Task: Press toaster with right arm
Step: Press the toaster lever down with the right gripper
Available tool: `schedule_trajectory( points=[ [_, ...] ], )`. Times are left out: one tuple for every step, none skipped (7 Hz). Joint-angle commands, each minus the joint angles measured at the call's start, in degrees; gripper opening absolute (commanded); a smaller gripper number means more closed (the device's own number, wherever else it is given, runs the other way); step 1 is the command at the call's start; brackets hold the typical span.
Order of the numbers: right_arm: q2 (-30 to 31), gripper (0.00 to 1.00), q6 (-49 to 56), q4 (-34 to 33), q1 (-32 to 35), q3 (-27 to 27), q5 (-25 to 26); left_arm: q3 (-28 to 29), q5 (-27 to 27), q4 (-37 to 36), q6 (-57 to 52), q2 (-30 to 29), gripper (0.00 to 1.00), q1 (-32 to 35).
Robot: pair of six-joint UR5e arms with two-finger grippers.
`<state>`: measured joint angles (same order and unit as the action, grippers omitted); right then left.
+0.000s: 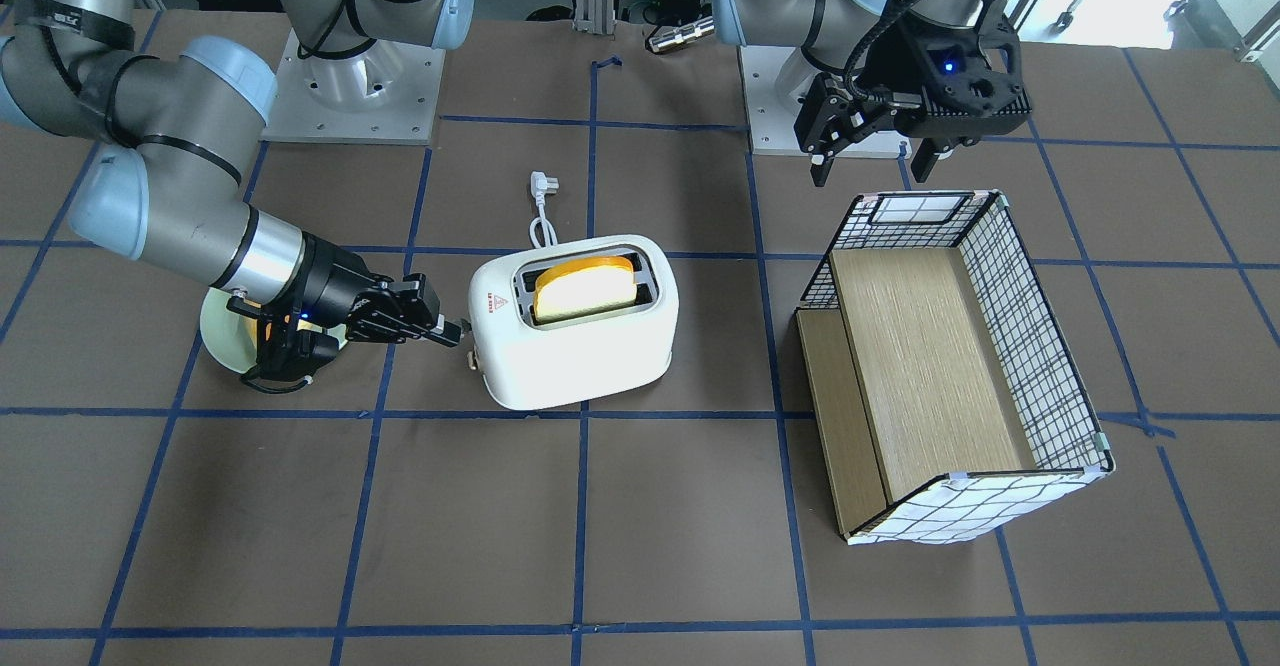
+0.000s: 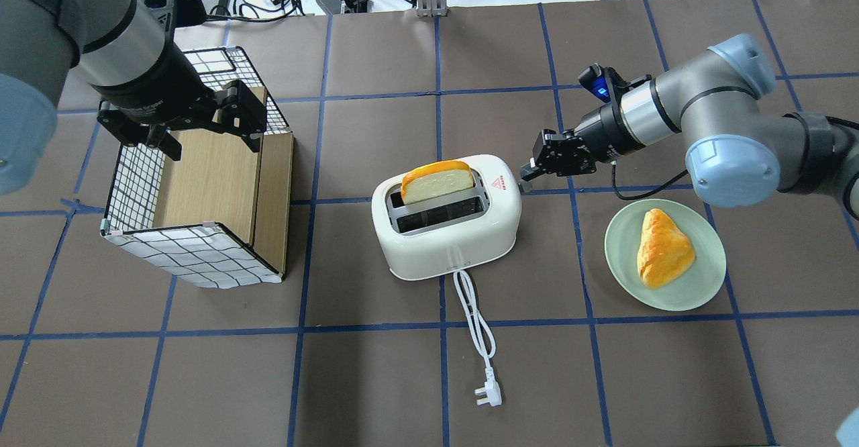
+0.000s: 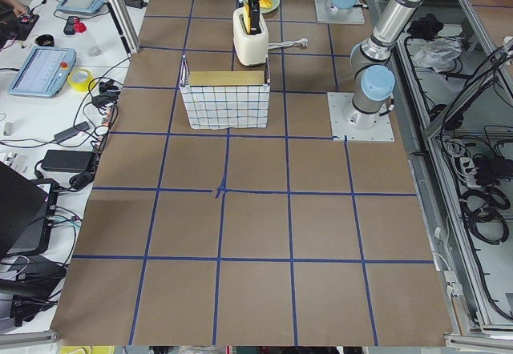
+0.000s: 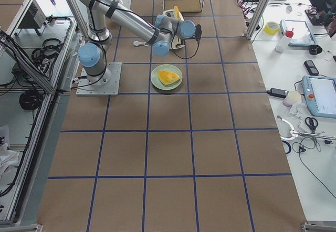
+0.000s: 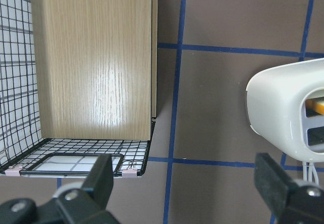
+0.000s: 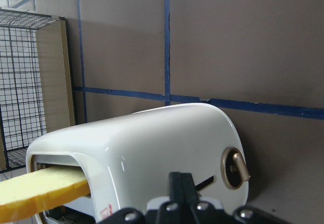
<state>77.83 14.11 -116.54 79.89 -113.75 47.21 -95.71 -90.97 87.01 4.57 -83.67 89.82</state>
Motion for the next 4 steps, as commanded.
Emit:
schedule_trajectory(
  points=[
    [-0.8, 0.0, 0.5, -2.3, 0.0, -1.3, 0.2, 0.0, 0.0, 0.0, 0.0, 0.0, 1.0, 0.0],
    [-1.3, 0.0, 0.5, -4.6, 0.0, -2.3, 0.2, 0.0, 0.0, 0.0, 0.0, 0.0, 1.0, 0.0],
    [-1.3, 0.0, 0.5, -4.7, 0.0, -2.5, 0.2, 0.0, -0.1, 0.0, 0.0, 0.0, 1.0, 0.0],
    [-1.5, 0.0, 0.5, -4.8, 0.0, -2.6, 0.3, 0.0, 0.0, 0.0, 0.0, 0.0, 1.0, 0.0]
  ],
)
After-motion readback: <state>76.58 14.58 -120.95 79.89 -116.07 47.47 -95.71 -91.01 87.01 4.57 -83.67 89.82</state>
